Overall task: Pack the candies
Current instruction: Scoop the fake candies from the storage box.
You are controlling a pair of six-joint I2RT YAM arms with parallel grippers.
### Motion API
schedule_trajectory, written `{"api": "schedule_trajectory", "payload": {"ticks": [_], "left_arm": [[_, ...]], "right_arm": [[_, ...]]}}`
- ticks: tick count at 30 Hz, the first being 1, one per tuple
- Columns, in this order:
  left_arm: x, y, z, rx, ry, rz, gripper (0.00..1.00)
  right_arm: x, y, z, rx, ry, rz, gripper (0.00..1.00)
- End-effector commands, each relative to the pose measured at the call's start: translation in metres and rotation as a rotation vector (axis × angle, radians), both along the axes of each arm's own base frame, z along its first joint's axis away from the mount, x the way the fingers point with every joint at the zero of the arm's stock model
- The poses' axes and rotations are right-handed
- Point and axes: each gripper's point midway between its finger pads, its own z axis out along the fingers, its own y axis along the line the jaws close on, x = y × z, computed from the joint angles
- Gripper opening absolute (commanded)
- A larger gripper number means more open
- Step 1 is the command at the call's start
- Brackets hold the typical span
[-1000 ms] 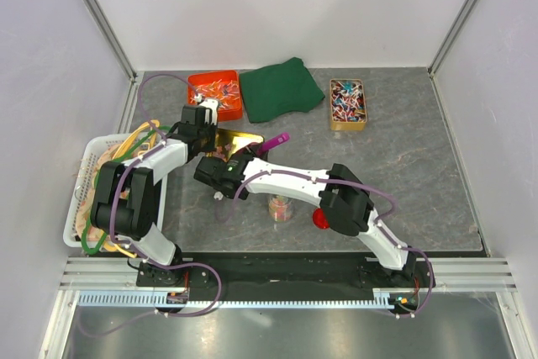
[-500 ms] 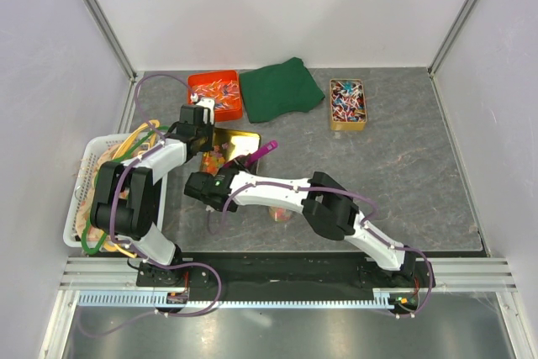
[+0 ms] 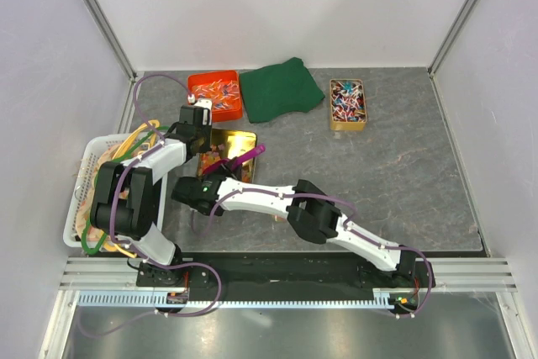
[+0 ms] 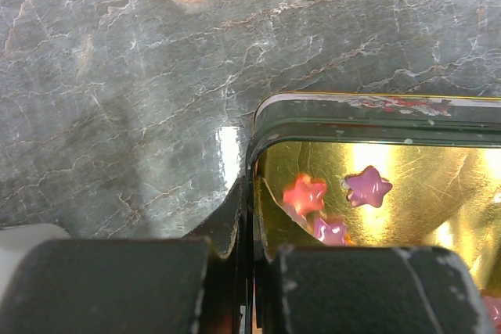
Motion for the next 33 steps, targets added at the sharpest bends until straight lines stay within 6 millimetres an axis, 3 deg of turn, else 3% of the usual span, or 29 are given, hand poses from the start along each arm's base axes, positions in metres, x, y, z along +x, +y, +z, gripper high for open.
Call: {"api": "schedule_trajectory", "payload": {"ticks": [1,7,14,22,33], "left_arm": [[0.021,0.002,0.024,-0.024,-0.095,0.06,0.02],[0.02,0.004,0.022,-0.025,-0.091,0.063,0.02],[0.02,0.002,0.018,-0.026,-0.081,0.059,0.02],[0.019,0.004,0.015,-0.023,-0.072,0.06,0.02],[0.02,0.006,0.013,-0.024,-0.071,0.064,0.02]], "right_arm": [[-0.009,0.023,-0.012,0.093,0.004,0.009,0.0],[-0.027,0.04,-0.025,0.231,0.132,0.021,0.0],[-0.05,0.054,-0.021,0.46,0.411,0.028,0.0],[-0.057,0.057,-0.011,0.626,0.582,0.028,0.0],[-0.058,0.066,0.002,0.752,0.671,0.027,0.0]]}}
